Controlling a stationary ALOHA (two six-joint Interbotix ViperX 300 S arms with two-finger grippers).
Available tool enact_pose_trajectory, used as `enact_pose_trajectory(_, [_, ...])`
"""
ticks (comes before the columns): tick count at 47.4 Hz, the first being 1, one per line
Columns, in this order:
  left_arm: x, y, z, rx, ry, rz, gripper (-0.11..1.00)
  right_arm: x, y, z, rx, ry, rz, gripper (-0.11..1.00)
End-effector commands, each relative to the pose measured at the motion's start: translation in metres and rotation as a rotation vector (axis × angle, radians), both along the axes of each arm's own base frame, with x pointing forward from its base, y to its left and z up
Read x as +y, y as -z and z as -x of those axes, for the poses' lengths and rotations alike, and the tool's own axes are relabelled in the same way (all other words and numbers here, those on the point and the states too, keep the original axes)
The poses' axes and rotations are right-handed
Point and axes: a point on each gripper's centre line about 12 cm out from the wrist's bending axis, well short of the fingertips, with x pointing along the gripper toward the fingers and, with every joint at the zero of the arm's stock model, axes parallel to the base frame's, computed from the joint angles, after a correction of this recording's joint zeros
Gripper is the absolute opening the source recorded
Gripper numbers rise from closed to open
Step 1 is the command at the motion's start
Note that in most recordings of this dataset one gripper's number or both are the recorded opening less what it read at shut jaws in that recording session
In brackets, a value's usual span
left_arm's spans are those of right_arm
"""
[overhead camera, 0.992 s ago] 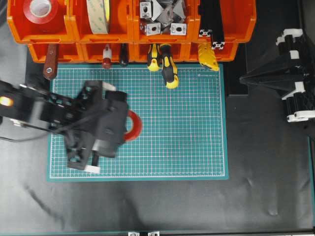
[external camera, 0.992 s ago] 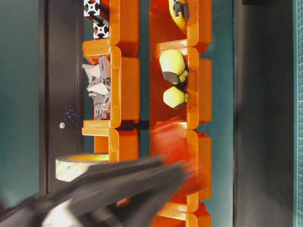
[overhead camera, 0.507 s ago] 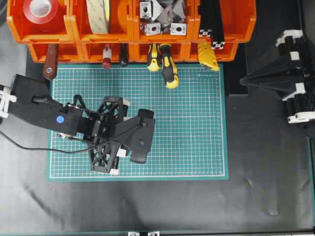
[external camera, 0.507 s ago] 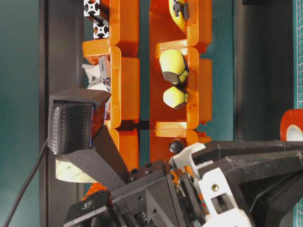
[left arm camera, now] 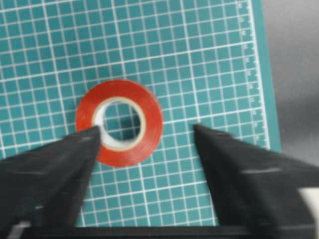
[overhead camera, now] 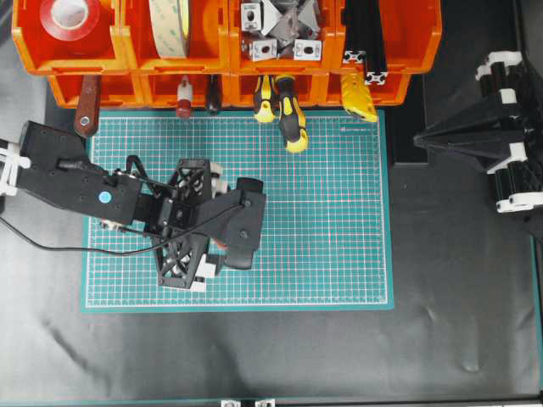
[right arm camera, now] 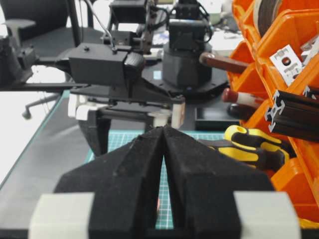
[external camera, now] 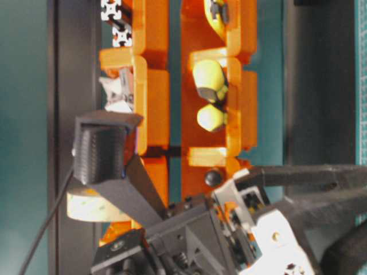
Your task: Pick vinyl tape from container rack with left arm.
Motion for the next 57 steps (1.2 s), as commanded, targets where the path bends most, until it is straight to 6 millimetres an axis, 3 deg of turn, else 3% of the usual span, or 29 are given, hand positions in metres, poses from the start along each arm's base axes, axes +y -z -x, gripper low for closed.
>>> enact_pose_trajectory(1, [0.000, -0.021, 0.002, -0.057, -0.005, 0.016, 0.82, 0.000, -0.006, -0.002, -0.021, 0.000, -0.006, 0.00])
enact_pose_trajectory(5, [0.001, -0.034, 0.008, -0.087, -0.020, 0.033, 0.91, 0.000, -0.006, -0.002, -0.021, 0.000, -0.006, 0.00])
enact_pose_trajectory(14, [0.000, -0.067, 0.033, -0.166, -0.030, 0.071, 0.88, 0.000, -0.006, -0.002, -0.018, 0.000, -0.006, 0.00])
enact_pose_trajectory(21, [0.002, -0.102, 0.066, -0.259, -0.033, 0.113, 0.88, 0.000, -0.006, -0.001, -0.016, 0.000, -0.007, 0.00])
enact_pose_trajectory(35, [0.013, -0.151, 0.134, -0.517, -0.055, 0.249, 0.87, 0.000, -0.002, -0.001, 0.013, -0.001, -0.005, 0.00])
enact_pose_trajectory(46, [0.031, -0.168, 0.193, -0.674, -0.074, 0.320, 0.87, 0.000, 0.008, 0.001, 0.107, -0.002, 0.002, 0.00])
enact_pose_trajectory(57, [0.039, -0.186, 0.233, -0.821, -0.003, 0.289, 0.87, 0.000, 0.009, 0.002, 0.122, 0.001, -0.026, 0.00])
